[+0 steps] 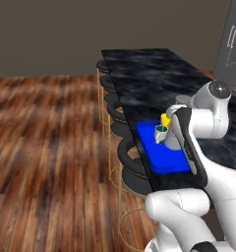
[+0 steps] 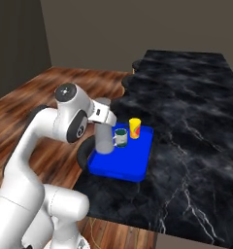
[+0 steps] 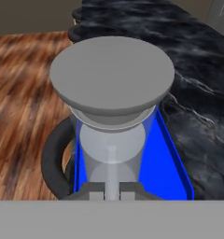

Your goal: There is a tray on the dining counter. Grab the cup, mug, and pitcher and place them on the tray. The pitcher may be placed next to the tray if it cannot fit the tray.

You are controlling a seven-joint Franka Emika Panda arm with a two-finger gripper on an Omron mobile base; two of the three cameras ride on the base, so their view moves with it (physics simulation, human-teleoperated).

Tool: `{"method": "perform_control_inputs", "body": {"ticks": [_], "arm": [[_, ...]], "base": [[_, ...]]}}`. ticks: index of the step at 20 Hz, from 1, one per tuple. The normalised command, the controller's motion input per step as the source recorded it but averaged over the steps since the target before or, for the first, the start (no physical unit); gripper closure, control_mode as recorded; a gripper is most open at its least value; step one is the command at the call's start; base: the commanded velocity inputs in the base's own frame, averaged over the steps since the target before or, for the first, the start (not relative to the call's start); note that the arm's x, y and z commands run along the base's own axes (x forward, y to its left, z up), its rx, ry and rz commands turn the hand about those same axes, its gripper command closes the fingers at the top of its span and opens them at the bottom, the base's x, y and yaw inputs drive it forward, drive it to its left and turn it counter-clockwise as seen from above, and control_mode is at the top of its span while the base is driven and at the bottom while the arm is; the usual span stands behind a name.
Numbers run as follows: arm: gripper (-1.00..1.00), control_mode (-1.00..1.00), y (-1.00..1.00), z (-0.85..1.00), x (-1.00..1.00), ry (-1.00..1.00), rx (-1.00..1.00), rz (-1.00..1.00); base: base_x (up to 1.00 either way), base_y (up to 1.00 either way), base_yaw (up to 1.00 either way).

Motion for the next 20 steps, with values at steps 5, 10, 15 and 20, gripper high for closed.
{"method": "perform_control_inputs", "body": {"ticks": [5,10,15,20], "arm": [[1.0,-1.0,-0.2,-0.04,0.19,0.0,0.0,0.0],[1.0,-1.0,-0.17,-0.19,0.08,0.0,0.0,0.0],[1.0,-1.0,-0.14,-0.23,0.11,0.0,0.0,0.0],[1.0,-1.0,-0.1,-0.25,0.17,0.0,0.0,0.0]], "base": [[0.0,0.0,0.0],[0.0,0.0,0.0],[0.0,0.0,0.0],[0.0,0.0,0.0]]}}
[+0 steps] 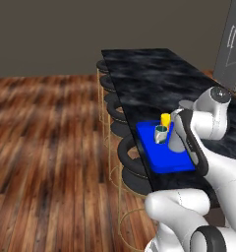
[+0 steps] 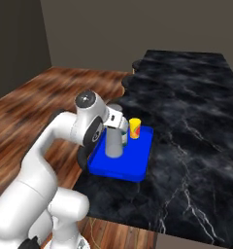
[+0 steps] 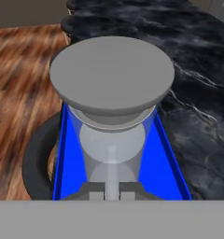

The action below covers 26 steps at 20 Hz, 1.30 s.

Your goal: There is a tray on the dining counter. Grab the cup, mug, and pitcher and place them on the tray. The pitcher may be placed next to the tray if it cannot fit the tray.

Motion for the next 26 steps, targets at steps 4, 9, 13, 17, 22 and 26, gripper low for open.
{"method": "perform_control_inputs", "body": {"ticks": [4,9,13,17,22,26], "arm": [[1.0,-1.0,-0.08,-0.26,0.17,0.0,0.0,0.0],[1.0,-1.0,-0.05,-0.23,0.21,0.0,0.0,0.0],[1.0,-1.0,-0.05,-0.28,0.25,0.0,0.0,0.0],[1.0,-1.0,-0.04,-0.32,0.25,0.0,0.0,0.0],[1.0,-1.0,-0.01,-0.31,0.27,0.0,0.0,0.0],[1.0,-1.0,0.0,-0.27,0.28,0.0,0.0,0.0]], "base": [[0.0,0.0,0.0],[0.0,0.0,0.0],[0.0,0.0,0.0],[0.0,0.0,0.0],[0.0,0.0,0.0],[0.0,0.0,0.0]]}}
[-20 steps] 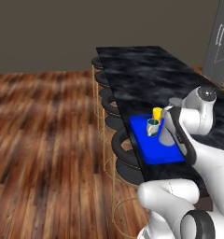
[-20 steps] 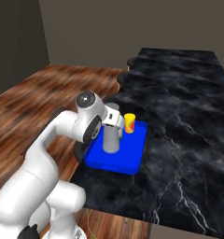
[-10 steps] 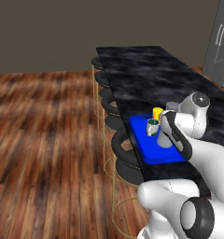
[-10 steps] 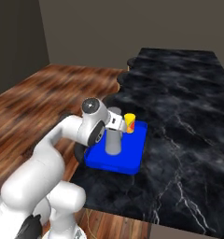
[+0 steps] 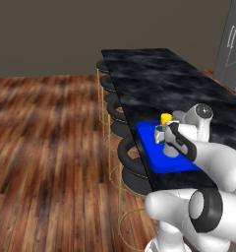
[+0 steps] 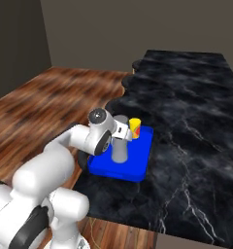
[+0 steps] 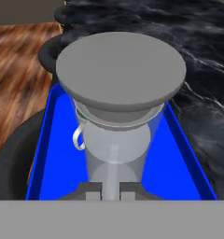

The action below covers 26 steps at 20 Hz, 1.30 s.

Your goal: There is a tray on the dining counter. Grab the cup, mug, and pitcher and place them on the tray. The pitcher may be placed next to the tray if it cannot fit the tray.

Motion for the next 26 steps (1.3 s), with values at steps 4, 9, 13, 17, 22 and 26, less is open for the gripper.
{"method": "perform_control_inputs", "body": {"ticks": [4,9,13,17,22,26], "arm": [[1.0,-1.0,0.0,-0.21,0.26,0.0,0.0,0.0],[1.0,-1.0,0.0,-0.17,0.13,0.0,0.0,0.0],[1.0,-1.0,0.0,-0.03,0.0,0.0,0.0,0.0],[1.0,-1.0,0.0,0.0,0.0,0.0,0.0,0.0],[1.0,-1.0,0.01,0.0,0.0,0.0,0.0,0.0],[1.0,-1.0,0.0,0.0,0.0,0.0,0.0,0.0]], "base": [[0.0,0.0,0.0],[0.0,0.0,0.0],[0.0,0.0,0.0],[0.0,0.0,0.0],[0.0,0.0,0.0],[0.0,0.0,0.0]]}}
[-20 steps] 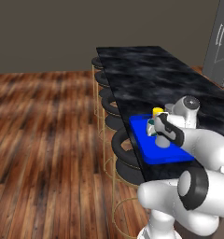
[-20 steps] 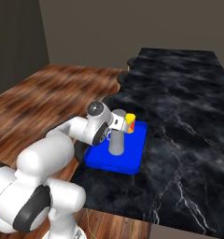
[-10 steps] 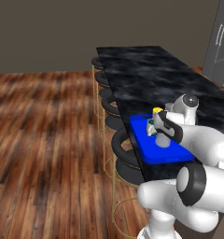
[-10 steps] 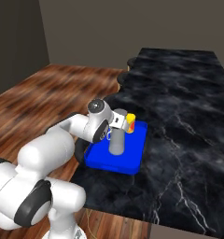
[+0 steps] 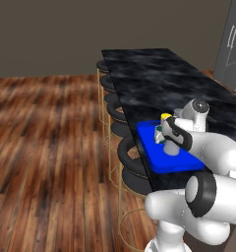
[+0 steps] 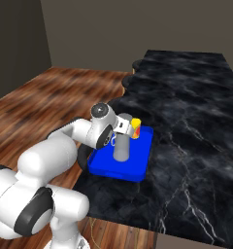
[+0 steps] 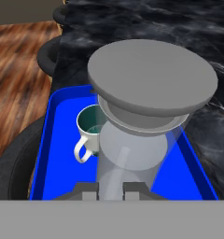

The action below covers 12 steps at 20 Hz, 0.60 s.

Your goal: There is a tray on the dining counter. Grab the cup, mug, and pitcher and place them on the tray. The pitcher may be placed next to the tray if it cannot fit the tray.

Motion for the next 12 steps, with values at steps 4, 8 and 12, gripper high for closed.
{"method": "perform_control_inputs", "body": {"ticks": [4,8,12], "arm": [[1.0,-1.0,0.0,0.0,0.0,0.0,0.0,0.0],[-1.0,-1.0,0.0,0.0,0.0,0.0,0.0,0.0],[-1.0,-1.0,0.0,0.0,0.0,0.0,0.0,0.0]], "base": [[0.0,0.0,0.0],[0.0,0.0,0.0],[0.0,0.0,0.0]]}}
